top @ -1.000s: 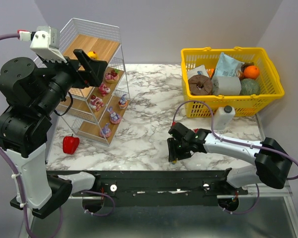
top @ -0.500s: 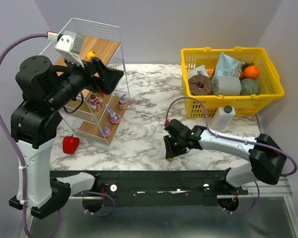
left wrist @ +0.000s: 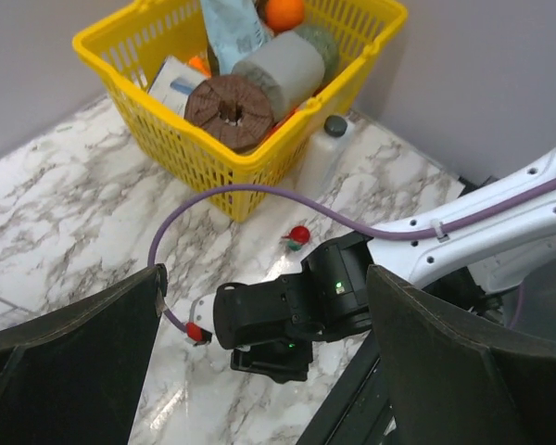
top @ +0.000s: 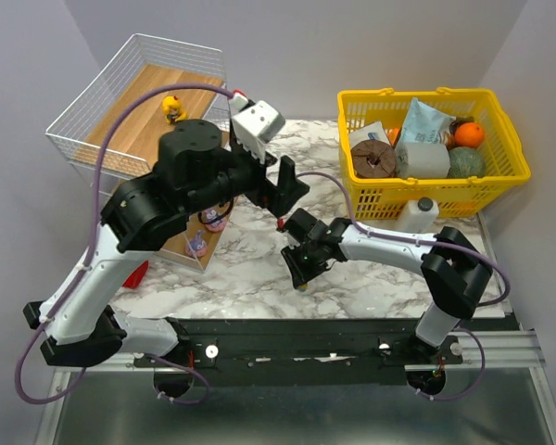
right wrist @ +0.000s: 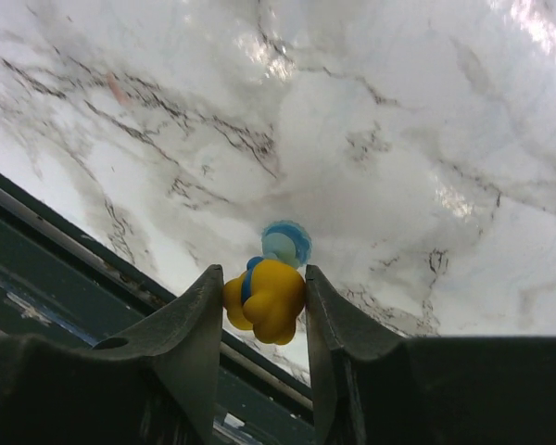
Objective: Place and organize the plastic toys onto the shelf
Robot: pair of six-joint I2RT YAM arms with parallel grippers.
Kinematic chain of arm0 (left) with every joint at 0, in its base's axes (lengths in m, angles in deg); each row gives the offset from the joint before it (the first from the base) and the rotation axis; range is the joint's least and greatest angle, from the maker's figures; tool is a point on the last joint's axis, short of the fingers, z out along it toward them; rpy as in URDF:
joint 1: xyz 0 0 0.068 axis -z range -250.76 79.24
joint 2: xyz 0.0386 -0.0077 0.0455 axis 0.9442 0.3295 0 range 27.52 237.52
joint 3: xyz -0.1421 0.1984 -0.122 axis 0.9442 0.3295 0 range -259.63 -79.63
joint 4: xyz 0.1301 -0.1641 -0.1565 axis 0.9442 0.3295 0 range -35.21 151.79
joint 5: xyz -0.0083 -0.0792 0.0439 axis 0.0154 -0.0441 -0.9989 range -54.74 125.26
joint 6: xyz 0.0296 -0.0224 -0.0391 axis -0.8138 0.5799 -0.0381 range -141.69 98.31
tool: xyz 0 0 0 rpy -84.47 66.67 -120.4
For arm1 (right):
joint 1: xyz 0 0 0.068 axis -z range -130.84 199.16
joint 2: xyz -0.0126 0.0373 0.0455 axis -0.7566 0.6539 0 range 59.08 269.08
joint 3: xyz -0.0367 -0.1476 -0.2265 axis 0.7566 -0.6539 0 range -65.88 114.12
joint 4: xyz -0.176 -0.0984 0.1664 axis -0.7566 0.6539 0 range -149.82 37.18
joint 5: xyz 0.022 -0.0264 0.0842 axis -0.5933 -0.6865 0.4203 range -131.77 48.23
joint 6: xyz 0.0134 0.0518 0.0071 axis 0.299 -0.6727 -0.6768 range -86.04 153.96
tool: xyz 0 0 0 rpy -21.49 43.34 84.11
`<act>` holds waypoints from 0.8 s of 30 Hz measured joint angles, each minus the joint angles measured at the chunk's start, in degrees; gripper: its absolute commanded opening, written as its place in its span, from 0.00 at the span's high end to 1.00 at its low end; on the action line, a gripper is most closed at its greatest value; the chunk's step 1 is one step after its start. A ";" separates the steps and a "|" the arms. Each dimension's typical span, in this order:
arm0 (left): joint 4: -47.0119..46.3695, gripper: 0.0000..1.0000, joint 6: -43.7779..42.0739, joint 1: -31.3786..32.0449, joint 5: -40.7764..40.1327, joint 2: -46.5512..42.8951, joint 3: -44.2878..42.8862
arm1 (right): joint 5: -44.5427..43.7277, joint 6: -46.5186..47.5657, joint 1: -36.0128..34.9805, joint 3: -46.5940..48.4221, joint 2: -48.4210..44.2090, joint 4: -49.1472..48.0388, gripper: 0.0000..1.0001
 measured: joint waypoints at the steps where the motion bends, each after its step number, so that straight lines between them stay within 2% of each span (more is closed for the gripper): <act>1: -0.11 0.02 -0.09 0.96 -1.40 0.44 1.51 | -0.02 0.48 0.04 0.68 0.48 0.24 0.69; 2: -0.11 0.02 -0.17 1.70 -2.14 0.72 2.64 | -0.02 0.96 0.00 1.22 0.98 0.50 0.68; 5: -0.57 0.01 -0.24 3.85 -4.44 0.85 6.56 | 0.00 1.86 0.00 2.43 1.86 1.57 0.52; 6: -0.85 0.01 -0.22 4.61 -5.05 0.85 7.74 | -0.02 2.05 -0.02 2.62 1.95 1.84 0.39; 8: -1.44 0.01 -0.20 5.62 -5.84 0.85 8.94 | -0.02 2.14 -0.02 2.67 1.97 2.03 0.30; 9: -1.70 0.01 -0.17 5.97 -6.10 0.85 9.40 | -0.07 2.51 -0.02 2.67 1.97 2.10 0.21; 12: -3.06 0.01 0.09 6.93 -7.15 0.72 10.93 | -0.55 2.58 -0.02 2.67 1.79 2.69 0.13; 18: -4.61 0.01 0.35 7.56 -8.55 -0.55 14.60 | -2.54 0.92 0.00 2.64 -2.78 3.45 0.10; 24: -8.20 0.01 0.94 7.98 -8.55 -4.09 21.27 | -5.40 -5.88 0.61 2.14 -13.03 3.98 0.11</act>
